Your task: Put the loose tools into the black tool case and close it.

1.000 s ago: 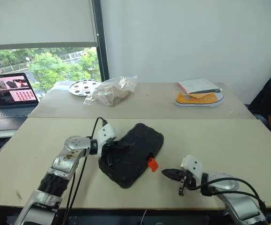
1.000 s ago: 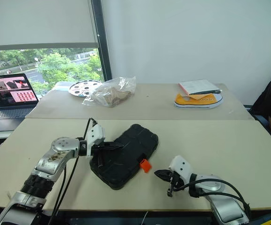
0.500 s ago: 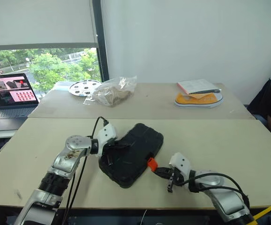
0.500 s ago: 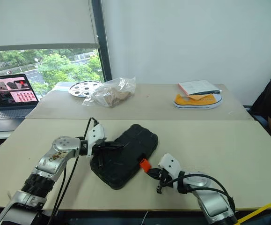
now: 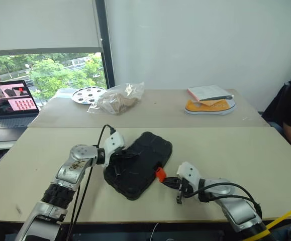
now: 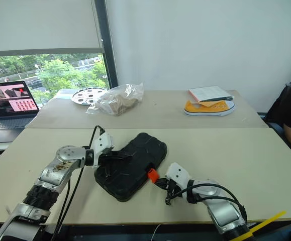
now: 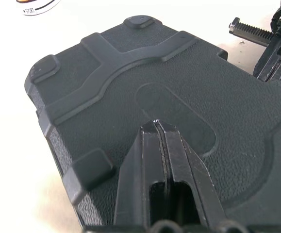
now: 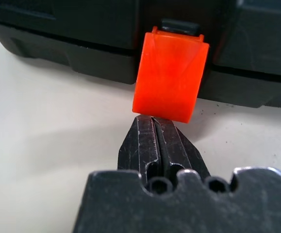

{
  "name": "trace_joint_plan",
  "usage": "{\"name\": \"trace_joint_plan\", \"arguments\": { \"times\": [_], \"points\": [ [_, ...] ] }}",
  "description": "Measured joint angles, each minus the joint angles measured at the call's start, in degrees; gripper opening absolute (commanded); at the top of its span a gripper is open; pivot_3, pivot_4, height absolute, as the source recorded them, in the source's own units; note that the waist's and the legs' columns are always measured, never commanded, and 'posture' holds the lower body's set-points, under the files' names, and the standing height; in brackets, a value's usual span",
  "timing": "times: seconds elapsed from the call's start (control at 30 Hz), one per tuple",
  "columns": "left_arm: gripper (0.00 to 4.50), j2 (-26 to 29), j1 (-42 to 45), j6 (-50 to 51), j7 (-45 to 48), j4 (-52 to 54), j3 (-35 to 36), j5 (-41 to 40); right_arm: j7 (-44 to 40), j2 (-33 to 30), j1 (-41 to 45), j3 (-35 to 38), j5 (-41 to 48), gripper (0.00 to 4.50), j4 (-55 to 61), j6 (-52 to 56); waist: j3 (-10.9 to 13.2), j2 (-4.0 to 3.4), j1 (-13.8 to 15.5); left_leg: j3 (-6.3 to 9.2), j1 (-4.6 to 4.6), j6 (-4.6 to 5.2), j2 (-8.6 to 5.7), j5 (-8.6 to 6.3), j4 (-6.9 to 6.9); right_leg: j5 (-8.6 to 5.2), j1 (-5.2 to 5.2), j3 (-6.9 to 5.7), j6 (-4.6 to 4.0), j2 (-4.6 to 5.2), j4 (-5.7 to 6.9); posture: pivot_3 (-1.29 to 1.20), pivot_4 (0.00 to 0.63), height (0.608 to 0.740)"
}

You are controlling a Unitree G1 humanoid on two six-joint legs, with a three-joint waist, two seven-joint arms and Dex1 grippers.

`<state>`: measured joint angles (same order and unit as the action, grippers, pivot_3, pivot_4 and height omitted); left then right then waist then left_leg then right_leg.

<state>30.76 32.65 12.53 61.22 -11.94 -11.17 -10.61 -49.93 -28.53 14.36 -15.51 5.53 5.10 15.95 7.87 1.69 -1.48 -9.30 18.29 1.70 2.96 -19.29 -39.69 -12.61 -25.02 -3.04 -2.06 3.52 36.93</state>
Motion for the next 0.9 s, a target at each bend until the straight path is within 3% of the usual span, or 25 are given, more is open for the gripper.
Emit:
{"name": "trace_joint_plan", "arguments": {
  "times": [0.2,0.43,0.9],
  "points": [
    [0.0,-0.7,0.0,-0.3,0.3,-0.2,0.0,0.1,-2.3,-2.1,3.5,-2.9,-3.3,0.04,0.2,0.6,-0.1,-0.03,-0.1,0.04,-0.01,-0.06,-0.02,0.03,0.13,0.0,-0.02,-0.02,-0.02,0.0,-0.01,0.0,0.15,0.74],
    [0.0,-1.6,0.0,-1.4,1.1,-0.1,-1.0,0.0,-5.0,-8.5,0.5,-0.9,-1.9,0.04,5.4,3.2,-0.2,-0.22,1.0,0.01,0.03,0.07,-0.14,-0.03,0.33,-0.08,-0.07,-0.09,0.02,-0.01,-0.37,0.0,0.15,0.74],
    [0.0,-1.3,0.1,-1.8,1.3,-0.9,-0.6,0.2,-1.9,-4.3,0.4,0.3,-1.1,0.04,3.1,3.5,-0.3,-0.16,0.7,0.02,0.02,0.26,-0.13,-0.15,0.43,0.0,0.11,-0.06,0.16,0.17,-0.71,0.0,0.15,0.74]
  ]
}}
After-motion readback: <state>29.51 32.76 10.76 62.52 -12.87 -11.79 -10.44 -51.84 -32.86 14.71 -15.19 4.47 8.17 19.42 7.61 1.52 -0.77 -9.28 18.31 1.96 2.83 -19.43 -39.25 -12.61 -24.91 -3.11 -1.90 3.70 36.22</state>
